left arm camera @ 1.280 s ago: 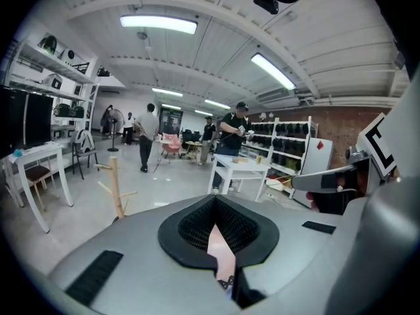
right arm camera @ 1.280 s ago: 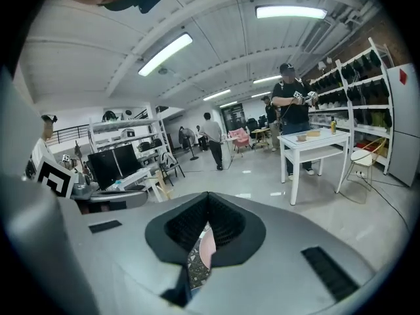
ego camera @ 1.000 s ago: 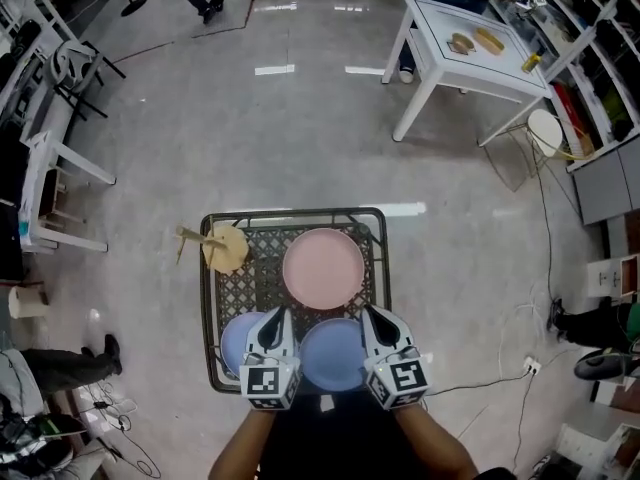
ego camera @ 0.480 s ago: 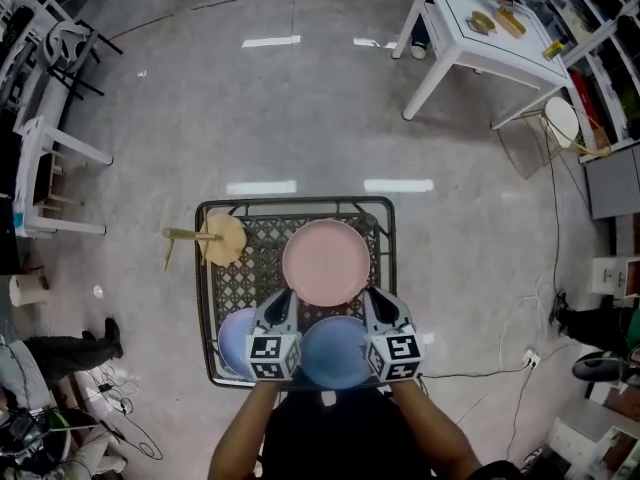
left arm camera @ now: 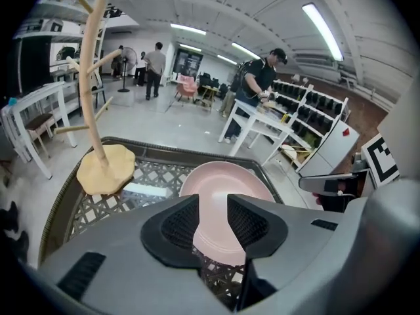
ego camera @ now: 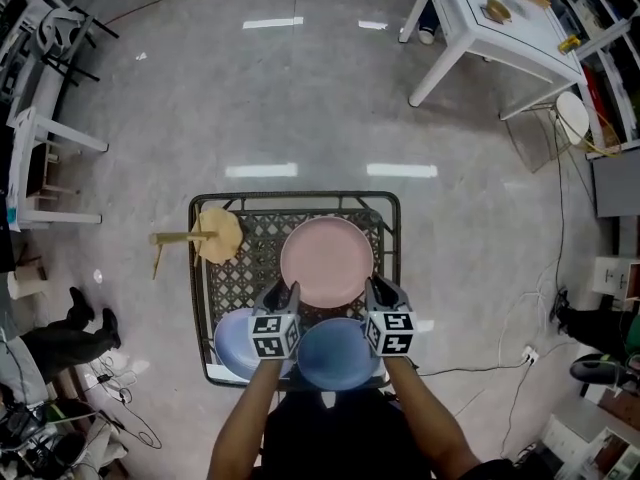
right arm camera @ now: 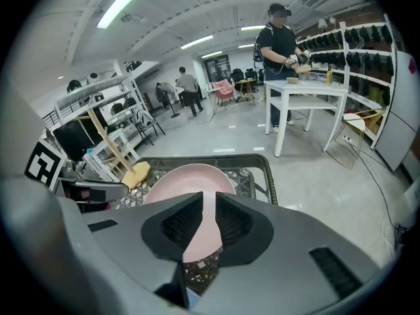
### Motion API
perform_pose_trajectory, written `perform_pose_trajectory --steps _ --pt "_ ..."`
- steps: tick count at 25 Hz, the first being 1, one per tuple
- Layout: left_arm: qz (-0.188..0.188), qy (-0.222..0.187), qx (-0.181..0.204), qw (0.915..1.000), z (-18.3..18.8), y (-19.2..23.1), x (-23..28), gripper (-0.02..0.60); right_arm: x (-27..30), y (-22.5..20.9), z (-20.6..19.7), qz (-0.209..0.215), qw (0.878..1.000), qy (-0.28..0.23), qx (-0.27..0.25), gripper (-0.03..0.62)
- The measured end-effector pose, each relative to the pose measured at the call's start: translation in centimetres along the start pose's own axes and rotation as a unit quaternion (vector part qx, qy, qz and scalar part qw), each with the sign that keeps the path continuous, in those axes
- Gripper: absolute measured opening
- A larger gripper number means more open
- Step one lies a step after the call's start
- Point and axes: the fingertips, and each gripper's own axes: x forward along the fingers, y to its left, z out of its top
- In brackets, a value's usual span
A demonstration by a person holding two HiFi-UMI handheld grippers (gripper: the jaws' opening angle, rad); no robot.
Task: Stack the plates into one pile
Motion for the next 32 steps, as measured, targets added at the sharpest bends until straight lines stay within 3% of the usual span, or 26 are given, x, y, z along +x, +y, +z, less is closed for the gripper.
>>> perform_pose_trajectory --steps 2,14,20,32 --pt "0.009 0.010 -0.001 0.9999 -0.7 0.9 1.0 0.127 1.4 -0.6 -1.3 -0.006 1.000 0.021 0.004 0.065" --pt "0.023 0.085 -0.034 0.9956 -5.6 4.1 5.0 0.161 5.4 -3.3 -6.0 -0.029 0.995 0.084 0.037 0.071" --pt "0.030 0.084 -0.036 0.9954 -5.5 4.8 6.2 0.158 6.4 -3.3 -6.7 -0.031 0.994 0.099 0.043 0.071" --pt "0.035 0.088 -0.056 0.9939 -6.3 5.3 7.2 0.067 7.6 -4.0 -7.5 -0.032 0.991 0.114 0.064 0.048"
